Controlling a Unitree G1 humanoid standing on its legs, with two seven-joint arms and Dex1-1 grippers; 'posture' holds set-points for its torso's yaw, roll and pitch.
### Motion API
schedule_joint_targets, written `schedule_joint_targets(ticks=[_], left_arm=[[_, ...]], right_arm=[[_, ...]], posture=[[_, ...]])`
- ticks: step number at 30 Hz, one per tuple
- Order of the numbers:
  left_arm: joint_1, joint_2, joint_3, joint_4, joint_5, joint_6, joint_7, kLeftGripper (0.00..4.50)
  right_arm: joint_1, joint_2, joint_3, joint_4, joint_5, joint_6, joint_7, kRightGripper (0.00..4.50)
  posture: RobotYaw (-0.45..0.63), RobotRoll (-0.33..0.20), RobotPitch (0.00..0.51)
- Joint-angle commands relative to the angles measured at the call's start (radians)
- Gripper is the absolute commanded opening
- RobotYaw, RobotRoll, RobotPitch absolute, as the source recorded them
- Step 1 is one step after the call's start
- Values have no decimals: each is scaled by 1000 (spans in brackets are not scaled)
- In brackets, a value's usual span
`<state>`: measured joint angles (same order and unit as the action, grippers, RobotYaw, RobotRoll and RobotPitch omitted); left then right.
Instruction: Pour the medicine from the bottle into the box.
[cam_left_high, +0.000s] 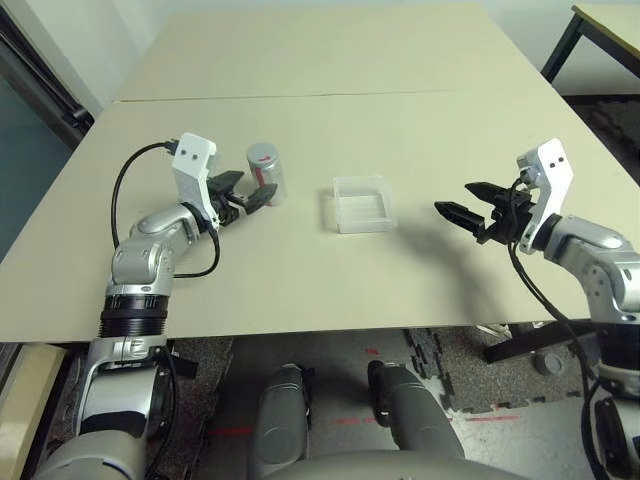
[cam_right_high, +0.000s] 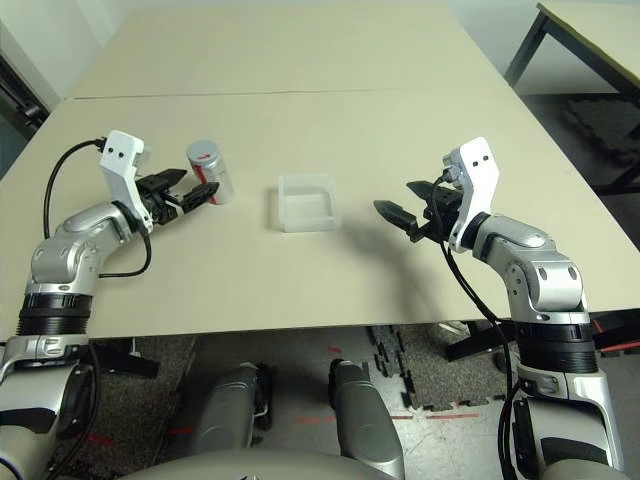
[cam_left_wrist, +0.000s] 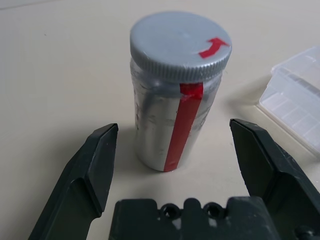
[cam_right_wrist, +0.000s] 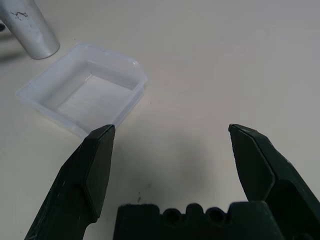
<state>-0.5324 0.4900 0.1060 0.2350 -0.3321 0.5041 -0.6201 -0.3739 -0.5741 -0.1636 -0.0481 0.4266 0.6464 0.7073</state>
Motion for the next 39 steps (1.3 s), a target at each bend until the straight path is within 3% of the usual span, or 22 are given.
schedule_joint_targets(ticks=[1,13,31,34,37,39], left_arm=[[-17,-8,-17,49,26,-32,-6,4484],[-79,-68,-67,210,94,-183,-24,4484],[-190,-115,-42,424,122,-313,-2,4484],[-193,-115,-43,434,122,-322,-6,3865],[-194,-112,-43,436,121,-320,-14,2760],[-194,-105,-43,432,118,-316,-25,2539]], right_arm=[[6,-4,-7,-14,12,3,-4,4500],[-10,2,-11,-5,14,-5,-15,4500],[-49,25,9,19,5,-17,-19,4500],[-60,26,11,26,4,-19,-17,4500],[-69,25,13,37,3,-22,-12,4500],[-74,23,15,45,3,-24,-6,4500]], posture=[[-22,0,192],[-45,0,188],[-41,0,185],[-37,0,183],[-33,0,179],[-31,0,177]])
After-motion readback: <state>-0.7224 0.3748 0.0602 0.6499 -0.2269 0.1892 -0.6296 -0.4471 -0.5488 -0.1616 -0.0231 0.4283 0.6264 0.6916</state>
